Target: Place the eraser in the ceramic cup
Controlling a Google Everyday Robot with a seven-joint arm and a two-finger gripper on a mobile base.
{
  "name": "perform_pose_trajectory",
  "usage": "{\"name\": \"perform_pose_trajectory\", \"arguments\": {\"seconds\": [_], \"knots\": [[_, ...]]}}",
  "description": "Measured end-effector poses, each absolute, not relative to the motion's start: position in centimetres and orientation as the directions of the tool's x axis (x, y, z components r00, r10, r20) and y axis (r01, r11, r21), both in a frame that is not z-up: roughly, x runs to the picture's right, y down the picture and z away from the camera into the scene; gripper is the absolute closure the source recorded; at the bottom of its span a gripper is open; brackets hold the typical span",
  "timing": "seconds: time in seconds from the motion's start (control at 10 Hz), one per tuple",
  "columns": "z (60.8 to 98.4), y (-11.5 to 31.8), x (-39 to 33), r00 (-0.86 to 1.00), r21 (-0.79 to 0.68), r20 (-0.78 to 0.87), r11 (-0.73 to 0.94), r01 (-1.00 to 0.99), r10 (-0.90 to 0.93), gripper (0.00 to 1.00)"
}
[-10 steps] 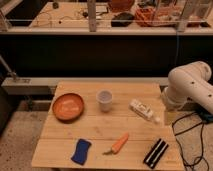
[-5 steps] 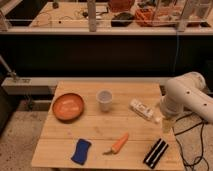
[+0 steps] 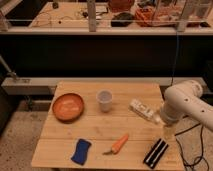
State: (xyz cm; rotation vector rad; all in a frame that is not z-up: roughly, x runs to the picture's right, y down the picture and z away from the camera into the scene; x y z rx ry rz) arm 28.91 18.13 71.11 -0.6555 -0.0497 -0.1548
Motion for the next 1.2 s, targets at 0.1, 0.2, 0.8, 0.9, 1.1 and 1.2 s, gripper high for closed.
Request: {"name": "perform_pose_trajectory", "arguments": {"seconds": [0.1, 0.2, 0.8, 0.9, 1.1, 1.2], "knots": [[71.1, 18.5, 28.9, 0.986, -0.606, 0.101, 0.777, 0.168, -0.135, 0.20], [71.2, 19.2, 28.9, 0.983, -0.608, 0.111, 0.773, 0.183, -0.146, 0.20], [72.5, 22.5, 29.6, 0.970, -0.610, 0.159, 0.755, 0.242, -0.182, 0.20], [72.6, 22.9, 29.5, 0.967, -0.608, 0.170, 0.752, 0.254, -0.189, 0.20], [73.4, 24.1, 29.4, 0.959, -0.609, 0.188, 0.741, 0.285, -0.214, 0.20], [73.8, 24.5, 29.3, 0.954, -0.606, 0.198, 0.736, 0.300, -0.226, 0.20]]}}
